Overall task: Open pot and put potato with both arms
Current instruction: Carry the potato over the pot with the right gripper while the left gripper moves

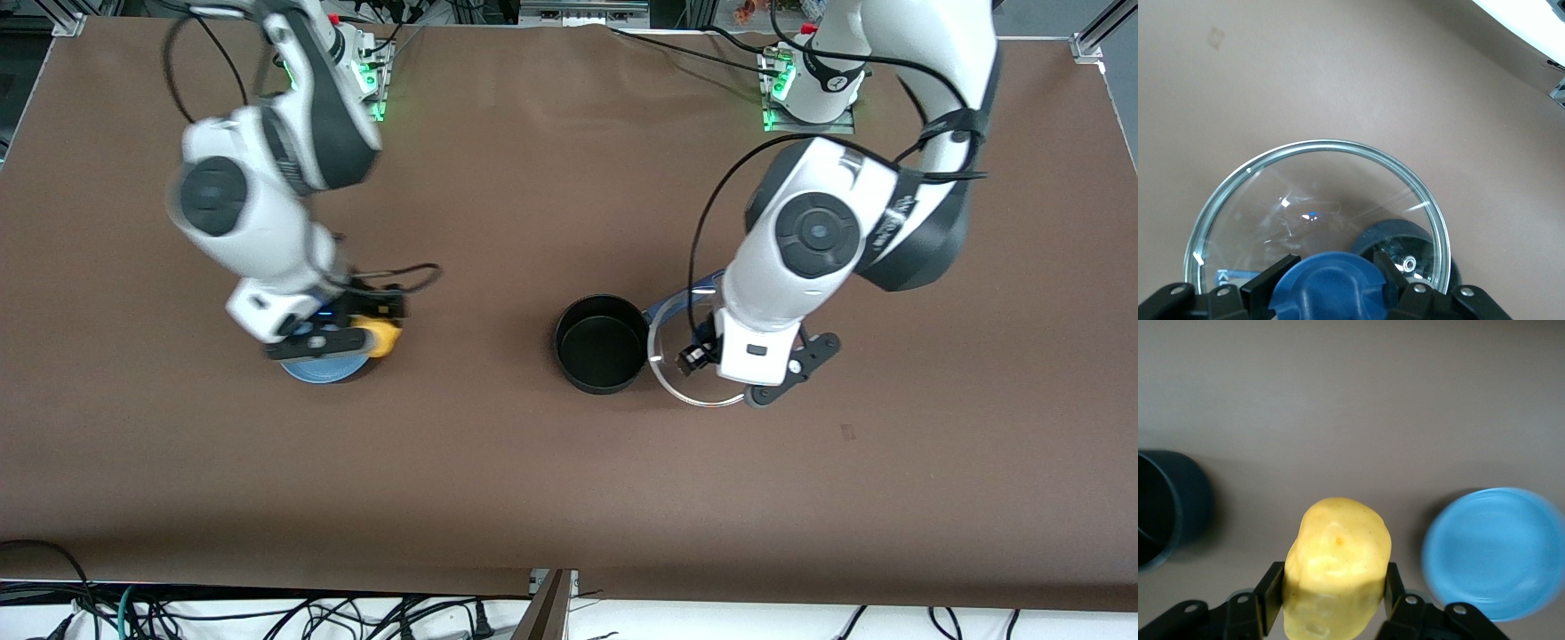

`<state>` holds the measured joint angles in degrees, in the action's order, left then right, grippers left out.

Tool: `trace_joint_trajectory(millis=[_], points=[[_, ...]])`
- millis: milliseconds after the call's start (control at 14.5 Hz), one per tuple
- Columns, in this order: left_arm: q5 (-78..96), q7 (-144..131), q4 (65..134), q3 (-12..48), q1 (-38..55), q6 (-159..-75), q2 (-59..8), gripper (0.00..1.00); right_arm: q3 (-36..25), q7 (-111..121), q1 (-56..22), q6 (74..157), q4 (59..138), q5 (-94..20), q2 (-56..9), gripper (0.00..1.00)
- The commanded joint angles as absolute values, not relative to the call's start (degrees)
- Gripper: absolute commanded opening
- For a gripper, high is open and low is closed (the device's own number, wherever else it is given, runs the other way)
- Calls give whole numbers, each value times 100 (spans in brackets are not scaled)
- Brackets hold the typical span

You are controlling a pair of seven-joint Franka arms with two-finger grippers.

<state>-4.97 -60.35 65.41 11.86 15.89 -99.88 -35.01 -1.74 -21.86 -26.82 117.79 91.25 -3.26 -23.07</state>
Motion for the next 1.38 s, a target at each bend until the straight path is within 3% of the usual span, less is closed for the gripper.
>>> trace_joint_trajectory(millis=[0, 344, 551, 757, 964, 1032, 1308], points=[[-369, -5232, 6697, 1195, 1372, -9722, -3244, 49, -229, -3669, -3242, 12390, 8896, -343, -2776, 40], [-369, -3800, 7154, 1204, 784, -9729, -2892, 48, -220, -5815, -3848, 12647, 8052, -613, -3628, 40], [-369, -2964, 7426, 1204, 406, -9808, -2743, 48, -220, -6625, -4042, 13619, 7823, -1150, -4033, 41], [-369, -2489, 8328, 1204, 98, -10500, -2296, 48, -220, -7232, -4201, 14202, 7813, -1230, -4280, 57], [-369, -2181, 9620, 1204, -78, -11493, -1707, 48, -220, -7488, -4315, 14247, 7840, -1239, -4342, 94], [-369, -1980, 9946, 1204, -149, -11705, -1531, 48, -228, -7497, -4333, 14212, 7831, -1222, -4307, 100], [-308, -1442, 10765, 1213, -404, -12286, -1170, 48, -290, -7401, -4316, 13791, 7822, -1108, -4140, 100]])
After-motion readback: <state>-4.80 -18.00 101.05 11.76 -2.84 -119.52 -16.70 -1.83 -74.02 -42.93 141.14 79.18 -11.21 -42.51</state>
